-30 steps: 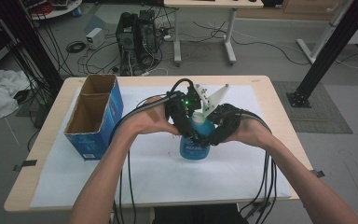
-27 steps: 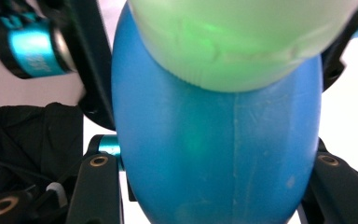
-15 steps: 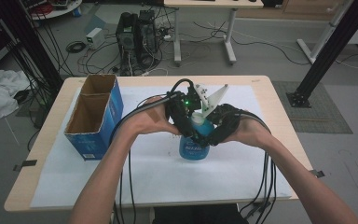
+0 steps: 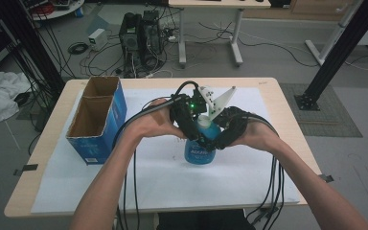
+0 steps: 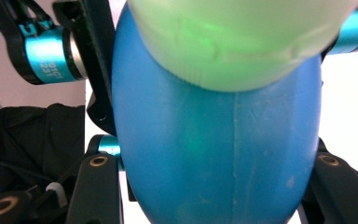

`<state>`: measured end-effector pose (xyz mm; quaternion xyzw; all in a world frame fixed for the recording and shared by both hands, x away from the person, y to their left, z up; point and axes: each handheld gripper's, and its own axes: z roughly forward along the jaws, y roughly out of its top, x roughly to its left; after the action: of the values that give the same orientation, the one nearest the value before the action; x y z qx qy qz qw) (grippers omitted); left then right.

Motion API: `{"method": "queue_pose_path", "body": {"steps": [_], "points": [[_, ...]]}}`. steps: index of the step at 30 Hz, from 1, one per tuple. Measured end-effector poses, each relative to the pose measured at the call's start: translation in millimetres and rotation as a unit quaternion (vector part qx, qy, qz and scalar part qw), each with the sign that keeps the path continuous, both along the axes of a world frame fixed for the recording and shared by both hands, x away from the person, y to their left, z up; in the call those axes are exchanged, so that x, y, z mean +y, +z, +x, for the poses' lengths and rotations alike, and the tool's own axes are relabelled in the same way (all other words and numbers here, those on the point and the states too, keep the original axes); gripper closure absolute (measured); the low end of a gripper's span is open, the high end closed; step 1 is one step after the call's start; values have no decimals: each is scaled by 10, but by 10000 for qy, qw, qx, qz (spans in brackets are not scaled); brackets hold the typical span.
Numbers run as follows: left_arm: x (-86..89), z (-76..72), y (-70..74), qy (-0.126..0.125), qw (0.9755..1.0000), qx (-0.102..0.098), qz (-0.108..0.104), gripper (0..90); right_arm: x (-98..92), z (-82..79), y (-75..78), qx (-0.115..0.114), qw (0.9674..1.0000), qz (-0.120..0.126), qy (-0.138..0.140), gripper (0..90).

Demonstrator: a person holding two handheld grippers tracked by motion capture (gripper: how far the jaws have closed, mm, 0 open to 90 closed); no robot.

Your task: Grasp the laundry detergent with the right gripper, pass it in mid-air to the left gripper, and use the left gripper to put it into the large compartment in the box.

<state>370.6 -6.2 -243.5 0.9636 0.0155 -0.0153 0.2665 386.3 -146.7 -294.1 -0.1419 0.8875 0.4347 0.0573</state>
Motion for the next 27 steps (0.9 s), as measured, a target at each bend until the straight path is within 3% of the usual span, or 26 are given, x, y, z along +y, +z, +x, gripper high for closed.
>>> {"method": "queue_pose_path", "body": {"steps": [5, 6, 9, 11, 12, 13, 14, 16, 19, 27], "points": [[9, -4, -3, 37, 10000, 13, -32, 384, 20, 15, -6, -60, 9999, 70, 118, 453], [13, -1, 1, 29, 10000, 18, -28, 385, -5, -15, -3, 105, 9999, -44, -73, 452], [17, 2, 5, 30, 10000, 49, -25, 385, -14, -23, 0, 173, 9997, -64, -138, 450], [15, 0, 0, 41, 10000, 75, 13, 385, -60, -107, 14, 615, 9959, -385, -539, 448], [15, -2, -2, 42, 10000, 59, 29, 385, -66, -120, 11, 669, 9950, -436, -603, 448], [15, -3, -5, 32, 10000, 40, 33, 385, -5, -27, -28, 211, 9997, -12, -128, 446], [15, -3, -5, 32, 10000, 40, 33, 385, -57, -106, -10, 621, 9964, -308, -486, 446], [17, -5, -7, 39, 10000, 70, 22, 385, -55, -103, -14, 614, 9967, -277, -463, 446], [17, -8, -9, 17, 10000, 65, 40, 385, -66, -135, -14, 749, 9945, -393, -617, 440], [15, -7, -15, 1, 10000, 68, 68, 385, -58, -112, -28, 671, 9961, -319, -467, 430]]}}
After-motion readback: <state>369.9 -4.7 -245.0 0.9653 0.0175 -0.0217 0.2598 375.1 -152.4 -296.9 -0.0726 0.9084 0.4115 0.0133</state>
